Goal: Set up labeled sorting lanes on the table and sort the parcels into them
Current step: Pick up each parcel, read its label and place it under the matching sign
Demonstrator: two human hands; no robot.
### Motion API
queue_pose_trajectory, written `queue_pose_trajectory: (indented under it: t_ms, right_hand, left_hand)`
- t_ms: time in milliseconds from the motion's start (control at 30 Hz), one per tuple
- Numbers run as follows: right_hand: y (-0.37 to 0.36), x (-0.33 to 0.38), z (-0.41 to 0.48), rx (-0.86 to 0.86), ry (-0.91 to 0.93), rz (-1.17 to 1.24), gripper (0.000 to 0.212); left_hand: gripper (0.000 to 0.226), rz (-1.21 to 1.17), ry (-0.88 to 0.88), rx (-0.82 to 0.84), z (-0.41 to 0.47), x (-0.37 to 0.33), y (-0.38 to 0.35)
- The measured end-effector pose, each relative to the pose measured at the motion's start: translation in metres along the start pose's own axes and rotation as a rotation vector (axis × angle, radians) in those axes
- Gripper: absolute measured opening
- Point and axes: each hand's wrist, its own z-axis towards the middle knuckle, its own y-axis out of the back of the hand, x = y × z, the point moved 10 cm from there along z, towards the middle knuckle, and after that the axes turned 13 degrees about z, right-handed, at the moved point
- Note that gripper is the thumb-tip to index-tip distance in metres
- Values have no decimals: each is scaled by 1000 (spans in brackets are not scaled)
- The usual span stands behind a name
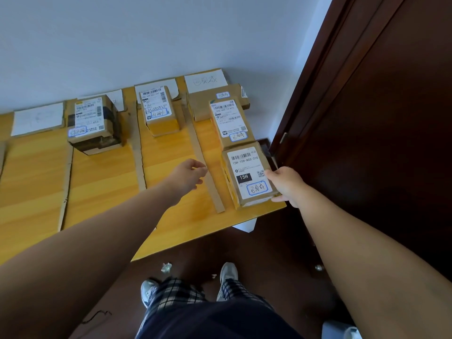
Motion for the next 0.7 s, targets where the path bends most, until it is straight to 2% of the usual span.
queue_pose_trajectory:
  t_ms: [200, 267, 400, 500, 533, 633, 700]
  right_hand:
    - [12, 25, -4, -123, 191, -364, 33]
    - [19, 34, -8, -187, 224, -402, 29]
    - [15, 60, -15, -245, 312, -432, 35]
    - [-14, 89, -27, -249, 428, -459, 14]
    - [-28, 97, -31, -240, 452, -473, 13]
    - [-77, 118, -41, -203, 505, -464, 31]
    - [-117, 129, -47, -142, 535, -451, 33]
  left_hand:
    - [20, 13, -3, -8, -6, 7, 7]
    - [19, 15, -14, -16, -9, 8, 14]
    - [25, 38, -51, -64, -17, 6, 43]
    - [25, 71, -84, -115, -26, 12, 77]
    - [25, 71, -92, -132, -29, 15, 90]
    - [23, 12, -97, -187, -40, 33, 132]
    - [21, -28, -99, -214, -48, 49, 161]
